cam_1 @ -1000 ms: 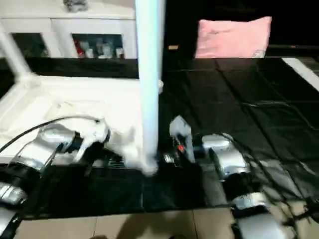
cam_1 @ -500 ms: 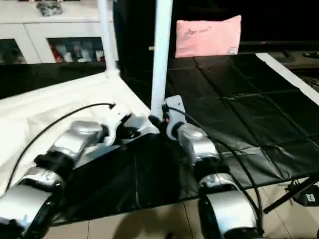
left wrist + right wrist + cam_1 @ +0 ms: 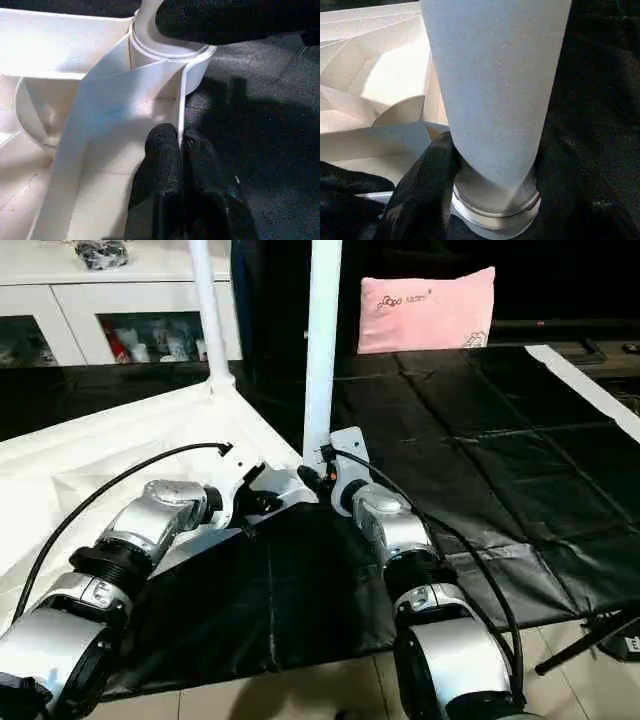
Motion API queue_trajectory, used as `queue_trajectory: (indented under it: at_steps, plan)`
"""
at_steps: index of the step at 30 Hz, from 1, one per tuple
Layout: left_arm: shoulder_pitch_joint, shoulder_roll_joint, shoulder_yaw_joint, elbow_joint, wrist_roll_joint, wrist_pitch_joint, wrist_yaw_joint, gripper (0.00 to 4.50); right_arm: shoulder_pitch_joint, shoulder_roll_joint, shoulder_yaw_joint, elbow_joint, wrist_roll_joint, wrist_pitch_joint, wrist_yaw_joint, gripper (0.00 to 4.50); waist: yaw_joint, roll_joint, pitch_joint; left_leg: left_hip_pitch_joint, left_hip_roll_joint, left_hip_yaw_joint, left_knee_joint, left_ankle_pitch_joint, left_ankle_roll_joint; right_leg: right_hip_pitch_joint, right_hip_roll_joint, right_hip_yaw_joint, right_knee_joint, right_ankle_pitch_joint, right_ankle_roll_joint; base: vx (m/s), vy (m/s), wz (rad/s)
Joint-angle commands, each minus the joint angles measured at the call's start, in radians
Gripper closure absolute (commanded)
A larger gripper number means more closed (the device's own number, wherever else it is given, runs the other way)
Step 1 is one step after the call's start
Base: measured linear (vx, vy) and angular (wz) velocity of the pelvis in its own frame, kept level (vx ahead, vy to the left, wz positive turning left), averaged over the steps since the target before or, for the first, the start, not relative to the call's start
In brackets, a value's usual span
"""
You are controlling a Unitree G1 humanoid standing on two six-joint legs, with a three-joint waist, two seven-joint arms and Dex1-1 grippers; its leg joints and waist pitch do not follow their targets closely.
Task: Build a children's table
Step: Rotate leg to tighten
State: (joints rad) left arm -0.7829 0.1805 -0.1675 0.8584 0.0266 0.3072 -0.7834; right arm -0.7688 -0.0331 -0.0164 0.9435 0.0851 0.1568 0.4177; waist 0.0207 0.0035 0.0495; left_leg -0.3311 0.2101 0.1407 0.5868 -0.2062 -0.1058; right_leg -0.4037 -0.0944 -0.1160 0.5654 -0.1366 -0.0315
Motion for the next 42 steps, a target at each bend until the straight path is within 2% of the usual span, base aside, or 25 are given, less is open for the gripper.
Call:
queue_trajectory:
  at_steps: [1, 12, 13, 14, 15, 16, 17, 18, 19, 20, 21, 22, 24, 27, 28, 32, 36, 38, 42]
  plan:
    - [-0.056, -0.042, 0.028, -0.032, -0.04, -0.032, 0.047, 4.5, 0.038, 0.083, 0.054, 0.064, 0.012, 0.058, 0.054, 2.47, 0.002, 0.007, -0.058, -0.013, 0.006, 0.015, -0.079, -0.275, 0.042, 0.052, -0.047, 0.04, -0.072, -0.438, -0.153, 0.0, 0.0, 0.0]
    - [-0.056, -0.042, 0.028, -0.032, -0.04, -0.032, 0.047, 4.5, 0.038, 0.083, 0.054, 0.064, 0.012, 0.058, 0.054, 2.47, 0.001, 0.007, -0.055, -0.014, 0.005, 0.013, -0.081, -0.301, 0.039, 0.048, -0.048, 0.038, -0.08, -0.494, -0.128, 0.0, 0.0, 0.0]
    - [-0.069, -0.05, 0.035, -0.013, -0.034, -0.035, 0.064, 4.5, 0.017, 0.093, 0.038, 0.1, 0.002, 0.042, 0.023, 1.93, 0.001, 0.007, -0.056, -0.012, 0.005, 0.013, -0.081, -0.305, 0.037, 0.046, -0.049, 0.038, -0.081, -0.501, -0.126, 0.0, 0.0, 0.0]
    - [-0.029, 0.026, -0.008, -0.028, -0.003, -0.09, -0.047, 4.5, 0.06, -0.007, 0.044, 0.001, 0.031, -0.001, 0.215, 1.79, 0.004, 0.026, -0.055, -0.01, 0.003, 0.01, -0.083, -0.321, 0.038, 0.047, -0.049, 0.036, -0.083, -0.508, -0.118, 0.0, 0.0, 0.0]
    - [0.003, 0.085, -0.041, -0.041, 0.02, -0.132, -0.132, 4.5, 0.094, -0.083, 0.05, -0.078, 0.054, -0.031, 0.364, 1.79, 0.006, 0.009, -0.056, -0.011, 0.005, 0.012, -0.083, -0.333, 0.061, 0.054, -0.046, 0.034, -0.093, -0.502, -0.104, 0.0, 0.0, 0.0]
    - [0.003, 0.085, -0.041, -0.041, 0.02, -0.132, -0.132, 4.5, 0.094, -0.083, 0.05, -0.078, 0.054, -0.031, 0.364, 1.77, 0.01, 0.01, -0.061, -0.015, 0.007, 0.013, -0.081, -0.315, 0.072, 0.058, -0.048, 0.039, -0.083, -0.467, -0.115, 0.0, 0.0, 0.0]
    - [0.029, 0.132, -0.069, -0.055, 0.037, -0.162, -0.203, 4.5, 0.121, -0.144, 0.058, -0.143, 0.072, -0.056, 0.487, 1.67, 0.013, 0.01, -0.065, -0.02, 0.011, 0.014, -0.081, -0.258, 0.078, 0.058, -0.049, 0.044, -0.069, -0.383, -0.147, 0.0, 0.0, 0.0]
    - [0.035, 0.142, -0.075, -0.06, 0.04, -0.167, -0.22, 4.5, 0.126, -0.155, 0.06, -0.158, 0.078, -0.06, 0.515, 1.39, 0.015, 0.007, -0.067, -0.031, 0.01, 0.013, -0.08, -0.215, 0.092, 0.071, -0.049, 0.043, -0.06, -0.315, -0.164, 0.0, 0.0, 0.0]
    - [0.035, 0.142, -0.075, -0.06, 0.04, -0.167, -0.22, 4.5, 0.126, -0.155, 0.06, -0.158, 0.078, -0.06, 0.515, 1.39, 0.013, 0.008, -0.07, -0.031, 0.011, 0.015, -0.077, -0.184, 0.096, 0.071, -0.048, 0.044, -0.052, -0.276, -0.18, 0.0, 0.0, 0.0]
    - [0.036, 0.141, -0.075, -0.06, 0.04, -0.166, -0.22, 4.5, 0.124, -0.154, 0.061, -0.158, 0.078, -0.059, 0.515, 1.33, 0.015, 0.01, -0.074, -0.024, 0.011, 0.019, -0.07, -0.138, 0.102, 0.063, -0.047, 0.045, -0.046, -0.214, -0.217, 0.0, 0.0, 0.0]
    - [0.036, 0.141, -0.076, -0.061, 0.04, -0.165, -0.22, 4.5, 0.123, -0.153, 0.061, -0.158, 0.078, -0.059, 0.515, 1.32, 0.018, 0.007, -0.076, -0.028, 0.008, 0.022, -0.065, -0.098, 0.106, 0.066, -0.047, 0.047, -0.038, -0.174, -0.24, 0.0, 0.0, 0.0]
    - [0.036, 0.141, -0.077, -0.061, 0.04, -0.166, -0.221, 4.5, 0.123, -0.154, 0.061, -0.158, 0.078, -0.059, 0.517, 1.26, 0.022, 0.008, -0.076, -0.031, 0.008, 0.024, -0.062, -0.072, 0.11, 0.065, -0.046, 0.047, -0.032, -0.146, -0.255, 0.0, 0.0, 0.0]
    - [0.037, 0.144, -0.08, -0.06, 0.039, -0.172, -0.229, 4.5, 0.126, -0.157, 0.062, -0.164, 0.08, -0.058, 0.53, 1.01, 0.027, 0.011, -0.075, -0.028, 0.01, 0.024, -0.061, -0.068, 0.11, 0.062, -0.046, 0.047, -0.031, -0.139, -0.262, 0.0, 0.0, 0.0]
    - [0.044, 0.157, -0.089, -0.063, 0.034, -0.2, -0.264, 4.5, 0.144, -0.173, 0.07, -0.198, 0.089, -0.055, 0.585, 0.83, 0.035, 0.012, -0.078, -0.03, 0.012, 0.025, -0.059, -0.06, 0.111, 0.062, -0.043, 0.046, -0.026, -0.114, -0.264, 0.0, 0.0, 0.0]
    - [0.051, 0.165, -0.095, -0.07, 0.03, -0.219, -0.287, 4.5, 0.153, -0.181, 0.075, -0.214, 0.093, -0.054, 0.609, 0.63, 0.035, 0.012, -0.077, -0.031, 0.012, 0.025, -0.059, -0.058, 0.111, 0.062, -0.042, 0.046, -0.024, -0.106, -0.265, 0.0, 0.0, 0.0]
    - [0.087, 0.212, -0.125, -0.114, 0.025, -0.278, -0.41, 4.5, 0.174, -0.24, 0.108, -0.264, 0.084, -0.059, 0.714, 0.33, 0.042, 0.011, -0.077, -0.029, 0.014, 0.028, -0.057, -0.066, 0.118, 0.061, -0.042, 0.046, -0.024, -0.104, -0.268, 0.0, 0.0, 0.0]
    - [0.101, 0.235, -0.139, -0.126, 0.031, -0.305, -0.46, 4.5, 0.179, -0.285, 0.129, -0.291, 0.062, -0.071, 0.754, 0.06, 0.051, 0.009, -0.071, -0.026, 0.015, 0.031, -0.061, -0.119, 0.087, 0.057, -0.042, 0.047, -0.034, -0.201, -0.241, 0.0, 0.0, 0.0]
    - [0.11, 0.25, -0.148, -0.131, 0.03, -0.329, -0.497, 4.5, 0.187, -0.321, 0.145, -0.321, 0.061, -0.053, 0.807, 0.03, 0.057, 0.007, -0.07, -0.025, 0.015, 0.03, -0.062, -0.138, 0.07, 0.056, -0.042, 0.047, -0.038, -0.253, -0.212, 0.0, 0.0, 0.0]
    - [0.132, 0.267, -0.164, -0.167, 0.011, -0.349, -0.568, 4.5, 0.209, -0.351, 0.165, -0.379, 0.085, -0.019, 0.897, 0.03, 0.067, 0.006, -0.071, -0.025, 0.015, 0.031, -0.062, -0.125, 0.069, 0.055, -0.04, 0.05, -0.036, -0.25, -0.2, 0.0, 0.0, 0.0]
